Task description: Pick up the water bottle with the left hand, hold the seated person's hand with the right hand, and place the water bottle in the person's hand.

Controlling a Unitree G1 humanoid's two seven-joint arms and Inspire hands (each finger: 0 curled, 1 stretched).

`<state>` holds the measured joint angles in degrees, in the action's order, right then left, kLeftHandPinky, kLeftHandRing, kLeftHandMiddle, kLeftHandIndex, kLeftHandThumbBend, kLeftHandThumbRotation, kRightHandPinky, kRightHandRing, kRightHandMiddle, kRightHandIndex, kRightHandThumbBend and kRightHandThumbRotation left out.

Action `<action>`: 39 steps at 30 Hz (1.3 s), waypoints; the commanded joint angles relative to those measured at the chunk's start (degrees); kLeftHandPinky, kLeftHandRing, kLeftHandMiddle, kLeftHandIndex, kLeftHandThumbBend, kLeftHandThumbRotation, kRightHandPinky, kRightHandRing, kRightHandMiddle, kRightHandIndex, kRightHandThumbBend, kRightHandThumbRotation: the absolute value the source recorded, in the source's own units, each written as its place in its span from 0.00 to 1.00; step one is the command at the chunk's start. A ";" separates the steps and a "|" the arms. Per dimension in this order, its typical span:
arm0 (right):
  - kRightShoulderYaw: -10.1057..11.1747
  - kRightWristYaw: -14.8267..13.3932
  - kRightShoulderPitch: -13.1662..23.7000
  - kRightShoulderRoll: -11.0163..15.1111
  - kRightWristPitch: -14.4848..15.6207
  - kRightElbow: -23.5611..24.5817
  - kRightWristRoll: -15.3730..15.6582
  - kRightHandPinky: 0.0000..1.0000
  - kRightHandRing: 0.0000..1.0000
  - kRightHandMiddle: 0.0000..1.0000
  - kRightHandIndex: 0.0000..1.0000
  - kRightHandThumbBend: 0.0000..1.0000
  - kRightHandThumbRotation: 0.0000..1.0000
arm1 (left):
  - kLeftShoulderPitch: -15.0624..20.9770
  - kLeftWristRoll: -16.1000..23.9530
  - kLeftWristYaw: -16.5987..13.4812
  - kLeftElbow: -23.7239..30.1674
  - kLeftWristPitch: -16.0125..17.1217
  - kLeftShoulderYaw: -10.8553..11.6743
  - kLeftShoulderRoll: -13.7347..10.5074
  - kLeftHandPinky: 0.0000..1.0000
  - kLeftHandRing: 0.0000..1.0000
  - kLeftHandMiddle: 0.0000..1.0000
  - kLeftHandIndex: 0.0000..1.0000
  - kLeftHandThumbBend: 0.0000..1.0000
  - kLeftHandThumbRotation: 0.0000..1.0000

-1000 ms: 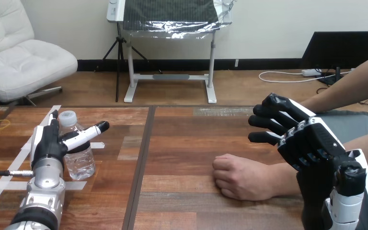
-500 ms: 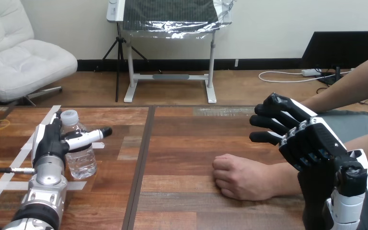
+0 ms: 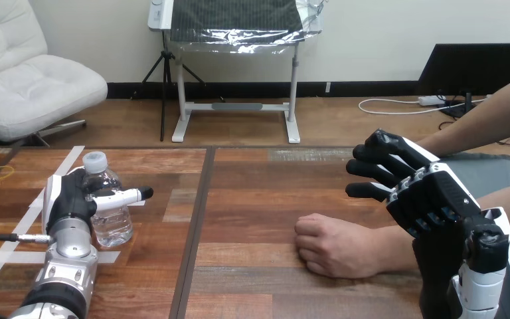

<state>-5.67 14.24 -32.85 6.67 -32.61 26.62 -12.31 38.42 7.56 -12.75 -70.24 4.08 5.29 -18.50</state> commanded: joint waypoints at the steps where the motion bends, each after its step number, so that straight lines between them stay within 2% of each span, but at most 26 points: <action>1: 0.41 0.07 1.92 -0.12 -1.04 1.63 -0.56 0.69 0.77 0.79 0.79 0.80 1.00 | 3.75 0.64 -1.24 1.20 0.40 -0.82 0.35 0.49 0.60 0.63 0.65 0.88 0.00; 13: 0.10 -0.08 2.00 -0.40 -0.86 1.42 -0.53 0.69 0.76 0.78 0.79 0.79 1.00 | 3.24 0.77 -2.42 1.40 1.59 -1.09 0.50 0.35 0.43 0.48 0.54 0.74 0.00; 22: -0.07 -0.33 1.86 -0.62 -0.78 1.33 -0.14 0.68 0.76 0.78 0.79 0.78 1.00 | 2.58 0.19 -2.65 1.58 2.77 -0.61 0.82 0.30 0.36 0.42 0.48 0.65 0.00; 34: -0.27 -0.56 1.58 -0.61 -0.11 1.53 -0.07 0.68 0.76 0.78 0.79 0.79 1.00 | 1.80 -1.38 -3.07 1.93 3.14 0.88 1.33 0.29 0.35 0.41 0.48 0.64 0.00; 39: 0.12 -0.45 2.07 -0.21 0.51 1.42 -0.30 0.69 0.77 0.79 0.79 0.79 1.00 | 0.58 -2.04 -4.02 4.13 5.14 1.28 1.70 0.29 0.34 0.41 0.48 0.65 0.00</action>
<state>-6.00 14.02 -32.88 6.56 -32.37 26.62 -12.13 38.09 6.17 -15.37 -70.18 5.35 5.75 -16.92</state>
